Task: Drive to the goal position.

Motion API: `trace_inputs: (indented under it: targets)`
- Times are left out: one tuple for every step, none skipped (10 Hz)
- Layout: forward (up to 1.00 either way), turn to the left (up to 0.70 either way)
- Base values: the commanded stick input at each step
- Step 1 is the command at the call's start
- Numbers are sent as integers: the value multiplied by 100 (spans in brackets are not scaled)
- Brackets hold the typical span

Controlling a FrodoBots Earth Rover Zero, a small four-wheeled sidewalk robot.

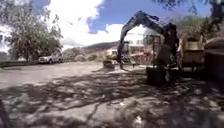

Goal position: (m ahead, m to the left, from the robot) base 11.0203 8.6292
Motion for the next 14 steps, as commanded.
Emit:
trace_inputs:
  targets:
    - [70,0]
    - [70,1]
    - [70,12]
    - [70,23]
    - [70,27]
    - [70,27]
    - [70,0]
    - [70,0]
    - [70,0]
    - [70,0]
    - [70,0]
    - [70,0]
    - [70,0]
    - [70,1]
